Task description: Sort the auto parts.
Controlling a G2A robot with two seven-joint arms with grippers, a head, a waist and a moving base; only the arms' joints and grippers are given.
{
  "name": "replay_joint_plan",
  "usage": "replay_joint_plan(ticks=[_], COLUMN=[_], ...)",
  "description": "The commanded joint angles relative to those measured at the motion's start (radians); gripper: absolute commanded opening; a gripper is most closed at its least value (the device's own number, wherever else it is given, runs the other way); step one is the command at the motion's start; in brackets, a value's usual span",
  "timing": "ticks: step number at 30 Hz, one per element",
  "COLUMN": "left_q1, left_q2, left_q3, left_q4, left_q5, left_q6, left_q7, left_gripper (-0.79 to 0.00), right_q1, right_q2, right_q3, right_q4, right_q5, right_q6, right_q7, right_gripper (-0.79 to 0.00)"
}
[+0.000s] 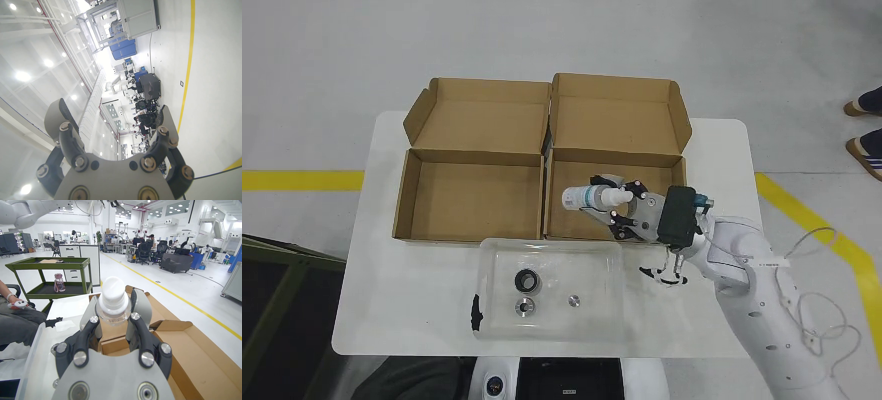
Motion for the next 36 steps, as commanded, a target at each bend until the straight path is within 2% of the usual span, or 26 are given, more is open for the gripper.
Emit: replay_joint_plan(ticks=[1, 12, 22, 36], left_q1=[0.0, 0.0, 0.0, 0.0], left_q2=[0.0, 0.0, 0.0, 0.0], left_q3=[0.0, 0.0, 0.0, 0.0], left_q4=[0.0, 0.0, 0.0, 0.0], left_q5=[0.0, 0.0, 0.0, 0.0], left_q6=[0.0, 0.0, 0.0, 0.0], left_q7=[0.0, 0.0, 0.0, 0.0], left_gripper=[0.0, 0.0, 0.0, 0.0], right_q1=[0.017, 0.139, 0.245, 0.364], right_q2=[-0.001, -0.012, -0.032, -0.067], right_q3=[-0.007, -0.062, -0.161, -0.273], right_q4=[0.014, 0.128, 0.297, 0.452], right_q5=[0.019, 0.023, 0.028, 0.008], right_q6=[0.01, 0.087, 0.095, 0.151], right_q7=[0.024, 0.169, 0.264, 0.341], right_gripper=[-0.785, -0.785, -0.785, -0.785])
